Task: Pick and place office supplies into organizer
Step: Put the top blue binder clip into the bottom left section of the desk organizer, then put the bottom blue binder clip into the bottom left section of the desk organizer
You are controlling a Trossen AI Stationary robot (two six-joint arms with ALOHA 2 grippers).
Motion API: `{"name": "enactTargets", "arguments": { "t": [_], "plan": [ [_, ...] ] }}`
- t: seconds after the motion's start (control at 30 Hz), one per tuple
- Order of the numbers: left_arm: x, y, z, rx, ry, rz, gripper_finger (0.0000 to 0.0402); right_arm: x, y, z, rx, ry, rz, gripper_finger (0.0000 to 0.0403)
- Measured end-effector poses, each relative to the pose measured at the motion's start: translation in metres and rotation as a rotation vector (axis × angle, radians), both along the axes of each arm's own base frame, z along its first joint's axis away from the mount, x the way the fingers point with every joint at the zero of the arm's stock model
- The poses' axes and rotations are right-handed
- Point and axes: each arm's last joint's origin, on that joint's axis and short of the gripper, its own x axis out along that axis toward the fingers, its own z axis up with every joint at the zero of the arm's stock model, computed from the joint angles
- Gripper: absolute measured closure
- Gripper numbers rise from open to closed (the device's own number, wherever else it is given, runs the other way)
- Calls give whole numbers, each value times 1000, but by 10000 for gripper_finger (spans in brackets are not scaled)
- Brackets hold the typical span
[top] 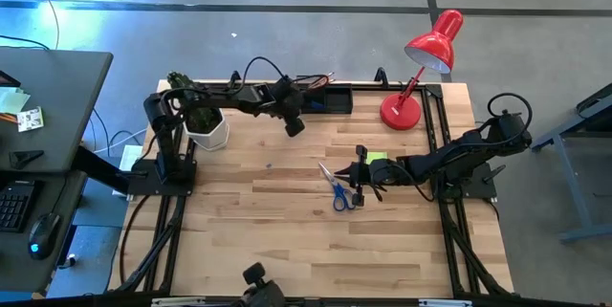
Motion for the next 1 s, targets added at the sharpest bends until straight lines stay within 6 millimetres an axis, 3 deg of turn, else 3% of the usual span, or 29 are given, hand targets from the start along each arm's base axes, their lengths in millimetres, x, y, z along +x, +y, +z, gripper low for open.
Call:
{"name": "enactTargets", "arguments": {
  "t": [0.2,0.43,0.8,1.0],
  "plan": [
    [6,5,7,137,-32,20,360,0,0,0,0,0,0,374],
    [6,9,9,156,-59,24,350,0,0,0,0,1,0,373],
    [5,9,9,157,-50,68,210,0,0,0,3,0,-1,373],
    [2,5,4,88,-15,104,186,0,0,0,3,0,-2,373]
  ]
}}
